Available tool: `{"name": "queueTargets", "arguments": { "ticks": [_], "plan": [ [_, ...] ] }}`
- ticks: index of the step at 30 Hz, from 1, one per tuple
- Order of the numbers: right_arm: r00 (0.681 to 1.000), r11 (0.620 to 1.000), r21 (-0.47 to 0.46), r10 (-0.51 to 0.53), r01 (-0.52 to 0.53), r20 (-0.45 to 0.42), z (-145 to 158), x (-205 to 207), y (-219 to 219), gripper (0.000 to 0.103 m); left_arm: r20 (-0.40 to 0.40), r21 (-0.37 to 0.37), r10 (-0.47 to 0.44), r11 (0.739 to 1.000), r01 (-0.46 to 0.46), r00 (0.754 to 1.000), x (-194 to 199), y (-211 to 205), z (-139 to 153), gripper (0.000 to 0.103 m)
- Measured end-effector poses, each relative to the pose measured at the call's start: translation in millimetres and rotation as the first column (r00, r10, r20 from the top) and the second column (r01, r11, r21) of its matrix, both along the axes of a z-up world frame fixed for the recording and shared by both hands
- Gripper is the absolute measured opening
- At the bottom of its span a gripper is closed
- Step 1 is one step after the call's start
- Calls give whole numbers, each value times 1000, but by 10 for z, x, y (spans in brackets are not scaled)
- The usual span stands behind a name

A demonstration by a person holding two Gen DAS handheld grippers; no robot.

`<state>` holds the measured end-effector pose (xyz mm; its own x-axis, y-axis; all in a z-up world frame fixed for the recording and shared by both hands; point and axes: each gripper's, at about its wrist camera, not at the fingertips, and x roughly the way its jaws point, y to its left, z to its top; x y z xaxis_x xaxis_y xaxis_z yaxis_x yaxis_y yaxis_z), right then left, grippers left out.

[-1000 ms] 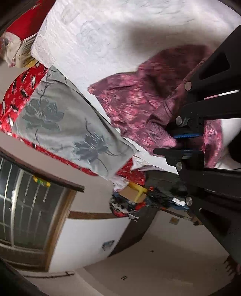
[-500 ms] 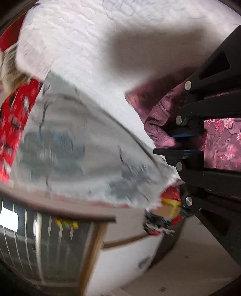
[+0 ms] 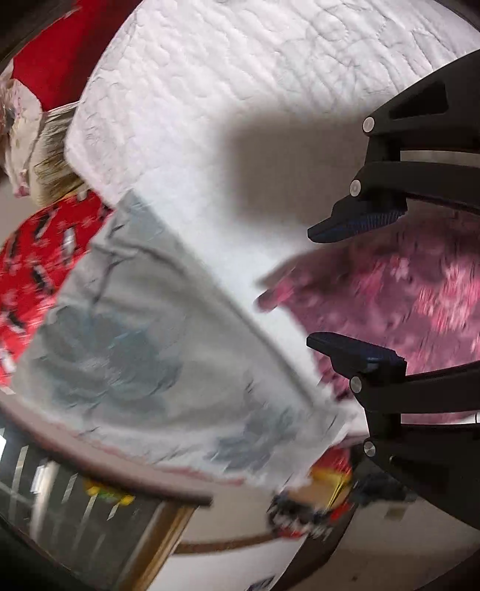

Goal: Fold small clothes

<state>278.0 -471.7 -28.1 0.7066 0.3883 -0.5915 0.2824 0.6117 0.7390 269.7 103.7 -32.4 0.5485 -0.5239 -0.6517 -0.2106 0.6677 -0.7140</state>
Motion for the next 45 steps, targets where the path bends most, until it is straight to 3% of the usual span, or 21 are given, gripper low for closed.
{"name": "queueTargets", "arguments": {
  "ticks": [4,6,7,11,12,14,16,18,20,21,23,27,29,31,32,33,34,36,38,40,45],
  "plan": [
    [995,987,-147,54,-66,-82,-105,182,328,51,-41,148,-26,989,32,999,80,-154,-90,67],
    [993,973,-204,91,-105,-77,-66,256,472,17,-13,183,-6,983,8,1000,128,-168,-57,57],
    [991,961,-245,113,-126,-66,-10,290,547,8,-11,207,-7,978,9,1000,164,-176,-61,41],
    [998,955,-296,48,-31,48,195,273,521,7,-27,274,-8,962,15,1000,268,-211,-161,25],
    [1000,957,-291,18,-10,26,131,291,472,7,-27,278,-15,960,22,1000,273,-210,-147,25],
    [987,963,-268,-12,-31,-160,-208,382,379,6,-38,253,-41,966,49,998,270,-152,-107,25],
    [991,970,-243,-52,20,-123,-155,217,338,17,-42,166,-71,983,77,997,183,0,-54,25],
    [995,976,-219,-46,25,-91,-17,-4,324,18,-29,119,-74,990,77,997,-18,171,33,27],
    [998,980,-196,-1,-13,-70,76,-277,324,32,-40,141,-117,983,121,992,-271,253,94,50],
    [997,980,-198,12,-25,-70,80,-390,323,39,-52,161,-139,976,145,989,-377,246,100,53],
    [996,974,-217,43,-59,-80,91,-719,328,51,-92,179,-176,965,190,980,-651,210,62,54],
    [991,964,-260,25,-58,-130,-29,-1247,369,51,-164,37,-244,967,253,956,-1027,130,-177,55],
    [991,982,-185,19,-44,-134,-173,-1439,363,53,-176,17,-252,966,259,952,-1130,31,-236,55],
    [996,994,-112,4,-14,-91,-239,-1575,380,53,-164,70,-239,965,253,957,-1157,-41,-167,50],
    [997,996,-90,20,-27,-69,-237,-1590,400,43,-164,92,-236,963,253,958,-1141,-77,-130,22],
    [996,995,-74,59,-64,-64,-236,-1564,444,25,-179,99,-237,961,258,955,-1120,-97,-134,11],
    [992,990,-81,107,-113,-68,-211,-1500,515,11,-197,90,-235,962,257,952,-1105,-99,-146,11],
    [992,980,-158,121,-124,-30,-23,-1491,578,11,-204,94,-196,971,218,959,-1127,-33,-129,11],
    [996,985,-160,69,-58,60,176,-1577,492,11,-217,127,-167,972,197,962,-1165,28,-161,10],
    [997,990,-141,7,5,82,226,-1622,364,10,-235,80,-152,981,175,960,-1195,91,-251,10],
    [987,986,-158,30,-55,-156,-234,-1558,339,13,-219,54,-154,984,169,963,-1321,171,-92,10]
  ]
}}
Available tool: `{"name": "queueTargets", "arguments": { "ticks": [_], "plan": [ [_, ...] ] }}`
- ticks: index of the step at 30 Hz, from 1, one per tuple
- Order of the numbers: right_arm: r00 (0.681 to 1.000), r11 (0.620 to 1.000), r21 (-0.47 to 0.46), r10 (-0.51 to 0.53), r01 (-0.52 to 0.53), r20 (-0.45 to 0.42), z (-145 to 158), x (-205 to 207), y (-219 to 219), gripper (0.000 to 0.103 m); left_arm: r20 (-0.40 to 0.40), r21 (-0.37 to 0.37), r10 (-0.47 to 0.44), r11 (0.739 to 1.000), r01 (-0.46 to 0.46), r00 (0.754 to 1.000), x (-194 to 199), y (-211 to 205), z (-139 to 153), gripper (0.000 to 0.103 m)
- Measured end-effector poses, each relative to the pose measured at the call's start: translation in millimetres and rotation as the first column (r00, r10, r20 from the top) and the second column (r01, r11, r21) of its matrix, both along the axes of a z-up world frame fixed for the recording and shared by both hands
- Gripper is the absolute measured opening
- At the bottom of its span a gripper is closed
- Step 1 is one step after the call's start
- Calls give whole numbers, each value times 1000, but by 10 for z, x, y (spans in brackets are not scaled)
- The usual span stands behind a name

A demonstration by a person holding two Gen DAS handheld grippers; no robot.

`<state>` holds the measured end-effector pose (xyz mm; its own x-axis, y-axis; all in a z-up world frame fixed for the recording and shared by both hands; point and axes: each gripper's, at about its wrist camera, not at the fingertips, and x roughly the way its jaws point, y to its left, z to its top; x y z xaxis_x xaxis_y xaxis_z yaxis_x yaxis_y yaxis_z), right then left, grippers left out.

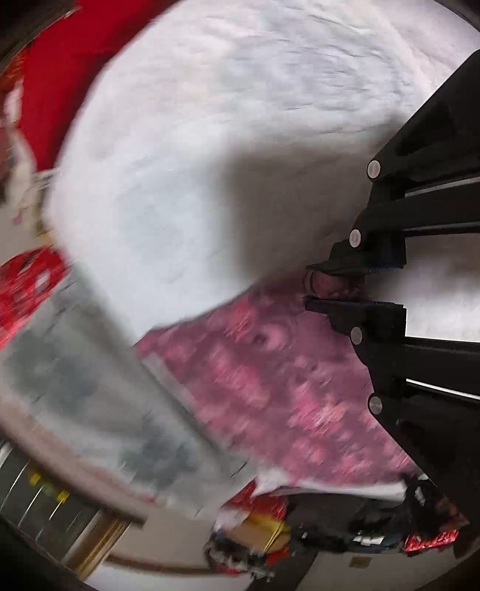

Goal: Fold small clothes

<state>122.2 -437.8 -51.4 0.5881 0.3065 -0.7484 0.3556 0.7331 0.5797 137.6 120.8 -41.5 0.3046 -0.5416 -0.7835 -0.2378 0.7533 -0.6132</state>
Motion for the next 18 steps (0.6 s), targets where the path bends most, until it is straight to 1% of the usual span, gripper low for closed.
{"name": "queueTargets", "arguments": {
  "ticks": [1,2,3,4,5,6,7,8,10,11,12,13,14,15,16,17,18],
  "plan": [
    [1000,999,20,-29,29,4,21,-80,-17,20,36,10,-10,1000,9,999,-36,-4,114,11],
    [998,998,14,-60,60,9,78,-123,-36,21,98,19,-24,1000,22,995,-70,-40,281,11],
    [994,995,-3,-102,102,33,187,-175,-66,21,145,21,-41,999,39,989,-72,-86,410,12],
    [990,992,-7,-122,123,68,277,-201,-88,23,193,28,-64,998,60,979,-49,-167,548,22],
    [983,991,-13,-134,137,127,416,-199,-95,31,255,40,-94,995,87,962,18,-305,711,44],
    [979,991,-22,-131,136,157,502,-170,-72,35,298,59,-113,993,100,948,86,-418,806,57],
    [976,992,-35,-115,123,186,595,-78,-23,41,344,103,-125,990,94,931,192,-562,890,71],
    [975,994,-51,-87,100,207,666,43,47,42,366,146,-126,986,77,922,337,-701,925,71],
    [973,995,-89,-27,49,229,740,279,227,42,388,217,-154,973,73,908,569,-916,907,71],
    [972,992,-124,5,25,235,766,439,363,42,381,267,-158,962,55,911,708,-1017,830,71],
    [970,988,-155,34,3,239,778,571,467,42,370,296,-155,954,42,916,796,-1054,751,71],
    [969,985,-171,50,-8,243,779,627,523,42,348,319,-148,947,31,926,908,-1118,612,71],
    [966,981,-195,65,-16,250,739,730,599,42,328,328,-139,944,25,934,934,-1107,505,71],
    [965,975,-219,76,-20,252,687,783,653,42,279,355,-125,935,18,952,994,-1122,327,71],
    [967,965,-260,97,-33,236,597,840,696,40,233,398,-111,917,10,966,1048,-1137,134,71],
    [978,951,-302,126,-71,166,420,965,739,40,252,407,-117,913,4,961,1018,-1126,54,72],
    [987,943,-314,144,-113,77,251,1073,756,38,299,426,-131,905,-10,945,957,-1153,73,72]
  ]
}}
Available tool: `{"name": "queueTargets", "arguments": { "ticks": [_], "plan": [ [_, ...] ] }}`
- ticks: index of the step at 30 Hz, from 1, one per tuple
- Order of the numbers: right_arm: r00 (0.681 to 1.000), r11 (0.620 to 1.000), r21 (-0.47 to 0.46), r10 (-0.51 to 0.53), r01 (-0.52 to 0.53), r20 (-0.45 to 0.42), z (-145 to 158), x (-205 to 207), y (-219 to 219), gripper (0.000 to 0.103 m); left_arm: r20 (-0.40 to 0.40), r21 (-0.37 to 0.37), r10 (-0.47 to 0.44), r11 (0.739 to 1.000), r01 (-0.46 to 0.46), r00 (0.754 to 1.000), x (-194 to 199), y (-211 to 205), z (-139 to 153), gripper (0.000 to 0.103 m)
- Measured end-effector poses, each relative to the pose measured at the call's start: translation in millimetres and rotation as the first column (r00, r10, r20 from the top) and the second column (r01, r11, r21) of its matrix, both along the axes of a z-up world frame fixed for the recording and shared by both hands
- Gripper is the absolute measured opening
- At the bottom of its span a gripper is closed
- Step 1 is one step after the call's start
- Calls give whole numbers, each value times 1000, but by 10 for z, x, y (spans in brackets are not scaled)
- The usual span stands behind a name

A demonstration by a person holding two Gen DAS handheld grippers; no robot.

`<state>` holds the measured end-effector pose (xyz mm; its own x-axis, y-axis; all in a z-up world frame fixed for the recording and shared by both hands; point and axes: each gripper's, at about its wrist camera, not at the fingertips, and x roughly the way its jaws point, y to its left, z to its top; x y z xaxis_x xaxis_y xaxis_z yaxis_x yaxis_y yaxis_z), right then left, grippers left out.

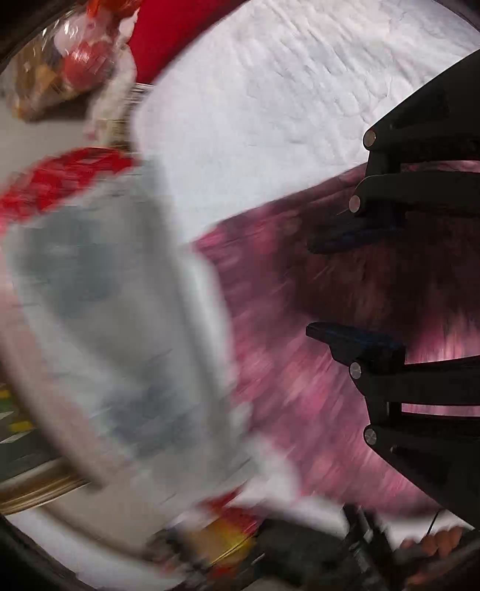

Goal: Fold small clothes

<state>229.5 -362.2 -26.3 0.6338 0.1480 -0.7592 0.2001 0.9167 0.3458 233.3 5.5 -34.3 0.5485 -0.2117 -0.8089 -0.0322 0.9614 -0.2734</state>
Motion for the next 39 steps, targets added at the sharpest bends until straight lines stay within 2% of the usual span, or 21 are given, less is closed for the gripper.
{"name": "queueTargets", "arguments": {
  "ticks": [1,2,5,7,8,10,11,12,13,14,16,18,19,20,21,22,24,28,32,36,39],
  "plan": [
    [998,1000,3,13,-12,-56,-126,72,-1,38,27,27,-14,1000,13,1000,-37,-29,44,72],
    [1000,1000,2,-1,1,6,-52,40,-18,42,44,37,-38,999,37,998,-36,-67,128,71],
    [998,1000,20,-2,1,66,174,141,-69,42,161,-79,-50,995,63,986,27,-27,435,73],
    [994,1000,10,-18,17,107,287,235,-97,45,179,-122,-26,991,48,984,113,-7,479,77],
    [993,1000,17,-26,24,117,305,309,-116,45,148,-105,-3,994,19,989,202,0,383,79],
    [994,999,12,-46,45,100,233,462,-137,45,22,-11,18,1000,-18,1000,378,-8,73,79],
    [998,998,-34,-53,55,36,92,581,-126,45,-13,81,-5,997,6,1000,457,-78,-74,85],
    [998,996,-68,-58,56,-21,-12,633,-133,45,36,149,-15,989,9,999,420,-151,-44,88],
    [998,995,-92,-53,49,-44,-107,671,-123,45,49,222,-20,975,9,999,398,-232,-6,89],
    [998,993,-104,-65,63,-15,-66,649,-117,45,51,234,-26,972,13,998,382,-266,14,89],
    [996,993,-100,-74,68,-51,8,675,-86,46,45,214,-30,977,19,999,385,-259,8,89],
    [998,996,-65,-65,66,13,162,600,-35,45,33,182,-18,983,11,999,398,-200,10,90],
    [996,996,-69,-55,60,65,248,535,25,50,31,173,-15,985,10,999,412,-164,15,89],
    [996,995,-84,-47,54,80,268,507,67,62,29,171,-15,985,10,999,436,-161,14,90],
    [996,993,-107,-37,45,77,257,503,108,67,31,175,-17,985,11,999,443,-156,15,90],
    [1000,986,-163,-18,21,23,146,536,180,69,33,180,-19,984,13,999,441,-167,13,90],
    [994,978,-206,8,-29,-105,-74,631,233,68,39,189,-27,982,19,999,373,-216,5,90],
    [999,988,-146,-46,43,-15,150,549,143,68,32,169,-28,985,22,999,385,-189,10,90],
    [994,982,-159,-99,105,43,270,622,64,69,28,166,-28,986,23,999,382,-183,13,90],
    [984,969,-171,-180,176,-7,138,744,-109,69,25,160,-25,987,20,999,395,-175,17,90],
    [978,975,-148,-179,163,-103,-39,864,-230,67,26,162,-20,987,16,999,411,-179,20,90]
  ]
}}
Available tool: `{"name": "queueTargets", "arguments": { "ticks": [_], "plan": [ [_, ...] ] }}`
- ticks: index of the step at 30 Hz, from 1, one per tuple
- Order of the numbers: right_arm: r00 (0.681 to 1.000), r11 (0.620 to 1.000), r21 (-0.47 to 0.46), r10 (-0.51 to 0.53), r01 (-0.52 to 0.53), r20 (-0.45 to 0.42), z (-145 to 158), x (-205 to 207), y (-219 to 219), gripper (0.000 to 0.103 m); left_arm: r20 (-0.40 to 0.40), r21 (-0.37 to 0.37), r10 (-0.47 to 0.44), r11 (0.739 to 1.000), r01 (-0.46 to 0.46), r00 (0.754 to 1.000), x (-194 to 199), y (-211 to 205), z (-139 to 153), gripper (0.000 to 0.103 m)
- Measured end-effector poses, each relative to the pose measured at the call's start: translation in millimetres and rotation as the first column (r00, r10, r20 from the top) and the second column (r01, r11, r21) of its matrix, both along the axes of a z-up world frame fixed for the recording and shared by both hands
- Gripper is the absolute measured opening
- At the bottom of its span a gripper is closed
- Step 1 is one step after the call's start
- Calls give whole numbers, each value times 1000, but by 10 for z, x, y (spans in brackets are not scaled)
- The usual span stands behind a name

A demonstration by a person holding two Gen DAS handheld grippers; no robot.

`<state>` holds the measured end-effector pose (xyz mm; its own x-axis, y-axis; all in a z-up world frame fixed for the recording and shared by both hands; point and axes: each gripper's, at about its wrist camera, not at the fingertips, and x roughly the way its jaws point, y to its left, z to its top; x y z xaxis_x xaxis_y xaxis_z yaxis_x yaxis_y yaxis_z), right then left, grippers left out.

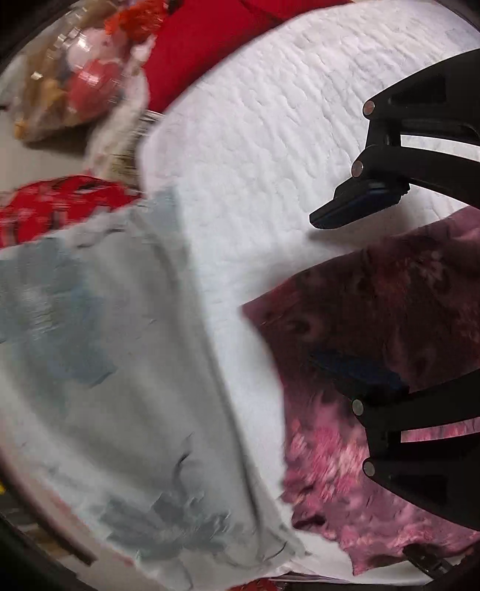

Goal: Fold small clothes

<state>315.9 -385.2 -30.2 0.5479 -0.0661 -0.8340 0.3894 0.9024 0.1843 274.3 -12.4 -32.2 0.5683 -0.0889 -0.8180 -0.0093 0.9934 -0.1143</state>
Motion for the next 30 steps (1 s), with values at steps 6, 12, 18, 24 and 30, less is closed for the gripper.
{"name": "queueTargets", "arguments": {
  "ticks": [6,12,18,24,30],
  "plan": [
    [991,995,9,100,-101,91,152,-4,-10,6,117,-4,91,996,-91,989,-54,55,175,90],
    [1000,997,71,-2,2,6,-60,-19,-309,11,30,50,75,996,-77,997,81,5,-13,91],
    [981,996,26,85,-90,174,305,-422,-83,22,43,43,76,996,-77,996,59,24,16,91],
    [982,982,-37,184,-183,36,49,-574,155,33,88,43,29,999,-33,996,-195,92,176,91],
    [960,961,-61,272,-268,68,145,-909,452,50,23,90,-17,996,14,1000,-355,98,-18,92]
  ]
}}
